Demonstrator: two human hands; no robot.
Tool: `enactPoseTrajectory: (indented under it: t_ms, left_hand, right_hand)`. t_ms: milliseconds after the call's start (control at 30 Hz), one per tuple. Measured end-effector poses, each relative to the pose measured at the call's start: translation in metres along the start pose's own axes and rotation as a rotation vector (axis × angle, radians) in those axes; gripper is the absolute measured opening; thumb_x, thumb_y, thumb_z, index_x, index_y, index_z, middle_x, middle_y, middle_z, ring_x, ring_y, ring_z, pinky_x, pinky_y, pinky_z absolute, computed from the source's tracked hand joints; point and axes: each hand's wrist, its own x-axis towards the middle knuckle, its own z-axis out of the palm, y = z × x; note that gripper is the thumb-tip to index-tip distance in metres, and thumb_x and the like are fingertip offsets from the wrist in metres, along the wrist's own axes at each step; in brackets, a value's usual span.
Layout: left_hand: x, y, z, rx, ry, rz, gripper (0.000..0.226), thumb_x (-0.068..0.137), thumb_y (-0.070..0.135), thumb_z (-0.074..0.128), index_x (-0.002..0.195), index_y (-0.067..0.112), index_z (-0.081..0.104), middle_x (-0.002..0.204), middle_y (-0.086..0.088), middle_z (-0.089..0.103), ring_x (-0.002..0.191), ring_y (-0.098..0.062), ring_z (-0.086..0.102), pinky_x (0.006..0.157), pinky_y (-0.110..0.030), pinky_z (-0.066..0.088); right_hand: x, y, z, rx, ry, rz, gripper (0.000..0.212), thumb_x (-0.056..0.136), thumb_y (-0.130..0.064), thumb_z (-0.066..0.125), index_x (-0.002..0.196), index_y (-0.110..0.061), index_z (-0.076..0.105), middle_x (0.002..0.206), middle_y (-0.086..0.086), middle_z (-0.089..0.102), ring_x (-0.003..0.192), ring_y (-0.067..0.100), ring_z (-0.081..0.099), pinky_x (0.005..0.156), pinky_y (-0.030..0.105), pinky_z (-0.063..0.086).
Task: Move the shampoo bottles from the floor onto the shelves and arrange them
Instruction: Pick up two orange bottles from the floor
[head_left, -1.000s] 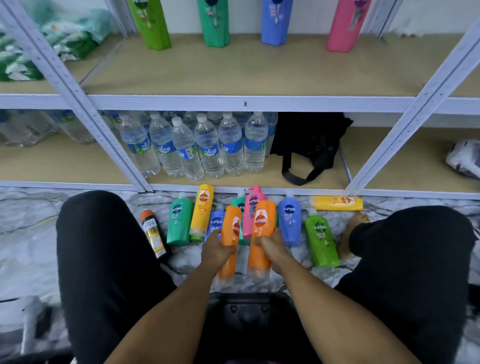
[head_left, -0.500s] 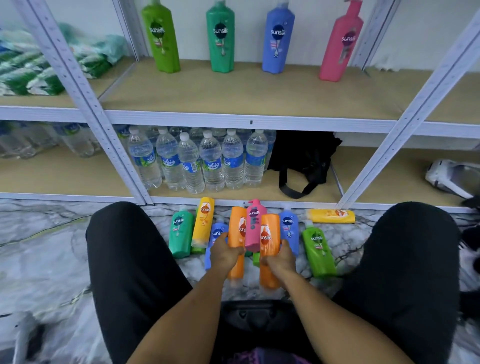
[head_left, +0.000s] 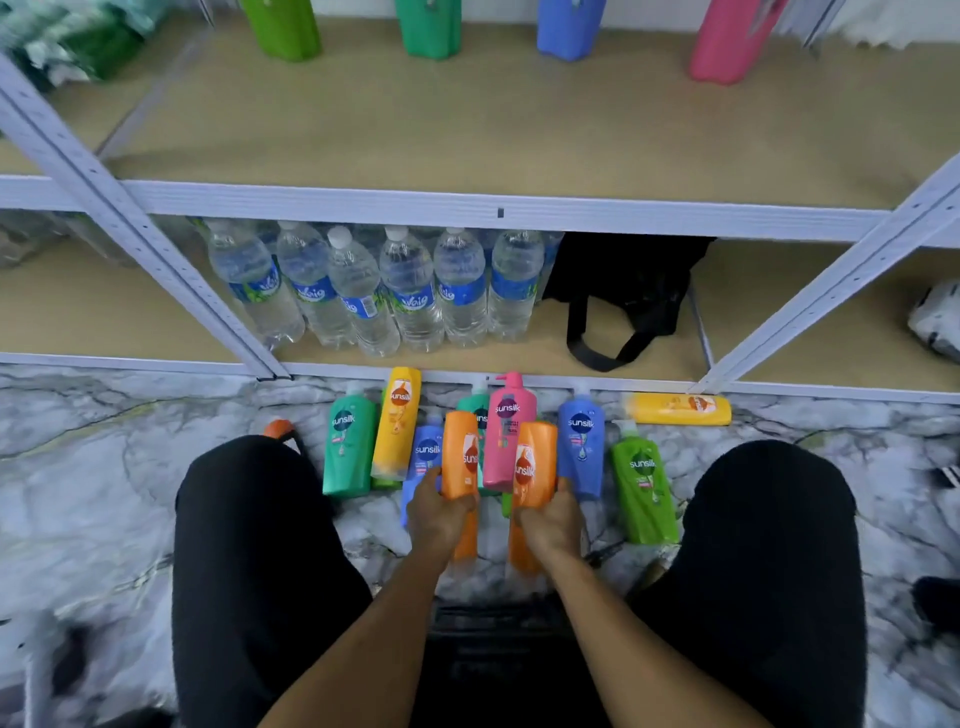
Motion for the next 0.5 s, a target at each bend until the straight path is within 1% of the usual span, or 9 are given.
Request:
enactPoseTrajectory:
  t_ms: [67,133,167,233,333,367,433,467,500]
  left_hand:
    - [0.010,0.018,-0.002,0.007,-0.024,0.015,0.052,0.068,0.017,0.077,0.116,0.018,0.058,0.100,0.002,0.069,0.084,-0.014,0.064,0.073,-0.030,0.051]
    - [0.012,0.045,-0.014,0.043,-0.052,0.051,0.050,0.066,0.016,0.079,0.111,0.020,0.060,0.095,0.002,0.071,0.080,-0.013,0.066,0.069,-0.031,0.054]
    - [0.009,0.061,-0.022,0.051,-0.062,0.077,0.048,0.067,0.013,0.079,0.110,0.021,0.059,0.091,0.004,0.071,0.078,-0.011,0.066,0.066,-0.028,0.053]
    - [-0.005,0.098,-0.044,0.058,-0.056,0.122,0.046,0.068,0.011,0.078,0.108,0.024,0.060,0.086,0.007,0.070,0.076,-0.009,0.066,0.061,-0.024,0.051]
    - [-0.041,0.163,-0.080,-0.009,-0.054,0.148,0.043,0.069,0.012,0.078,0.100,0.035,0.059,0.088,0.007,0.071,0.082,-0.014,0.067,0.068,-0.032,0.055]
    - [-0.054,0.185,-0.091,-0.044,-0.055,0.155,0.044,0.070,0.011,0.078,0.099,0.037,0.057,0.089,0.007,0.070,0.082,-0.012,0.067,0.068,-0.031,0.055]
    - [-0.081,0.234,-0.116,-0.097,-0.046,0.191,0.050,0.072,0.010,0.079,0.109,0.033,0.056,0.093,0.006,0.069,0.079,-0.006,0.066,0.064,-0.023,0.053]
    - [-0.095,0.258,-0.128,-0.113,-0.042,0.217,0.053,0.072,0.010,0.078,0.115,0.031,0.055,0.094,0.006,0.070,0.078,-0.003,0.067,0.063,-0.021,0.053]
    - [-0.109,0.283,-0.140,-0.127,-0.037,0.249,0.055,0.072,0.011,0.078,0.118,0.030,0.055,0.095,0.008,0.070,0.078,-0.002,0.067,0.065,-0.023,0.054]
  right_hand:
    - [0.006,-0.021,-0.003,0.054,0.012,-0.032,0.041,0.073,-0.019,0.076,0.106,-0.023,0.052,0.089,-0.004,0.065,0.087,0.023,0.065,0.070,0.027,0.045]
    - [0.005,-0.052,-0.014,0.090,-0.022,-0.072,0.044,0.072,-0.020,0.081,0.102,-0.025,0.049,0.082,-0.015,0.060,0.076,0.009,0.061,0.064,0.024,0.042]
    - [0.002,-0.069,-0.023,0.102,-0.036,-0.083,0.046,0.072,-0.020,0.081,0.102,-0.025,0.047,0.082,-0.016,0.059,0.074,0.005,0.058,0.065,0.024,0.041]
    - [-0.010,-0.104,-0.044,0.104,-0.043,-0.105,0.046,0.072,-0.017,0.080,0.102,-0.024,0.045,0.084,-0.014,0.060,0.077,0.007,0.060,0.070,0.025,0.041]
    - [-0.043,-0.167,-0.083,0.120,-0.039,-0.156,0.047,0.075,-0.017,0.078,0.107,-0.025,0.045,0.092,-0.006,0.065,0.084,0.015,0.063,0.076,0.029,0.046]
    - [-0.054,-0.186,-0.095,0.128,-0.052,-0.174,0.048,0.077,-0.016,0.077,0.111,-0.025,0.044,0.095,-0.005,0.065,0.085,0.015,0.063,0.076,0.029,0.047]
    - [-0.081,-0.232,-0.122,0.154,-0.066,-0.216,0.052,0.078,-0.015,0.076,0.117,-0.025,0.043,0.097,-0.007,0.063,0.083,0.008,0.063,0.069,0.021,0.046]
    - [-0.096,-0.255,-0.137,0.163,-0.062,-0.241,0.052,0.079,-0.015,0.075,0.119,-0.024,0.043,0.095,-0.010,0.062,0.083,0.003,0.062,0.064,0.014,0.044]
    - [-0.110,-0.277,-0.150,0.167,-0.055,-0.267,0.051,0.079,-0.015,0.076,0.119,-0.023,0.044,0.093,-0.014,0.061,0.082,-0.002,0.060,0.060,0.010,0.043]
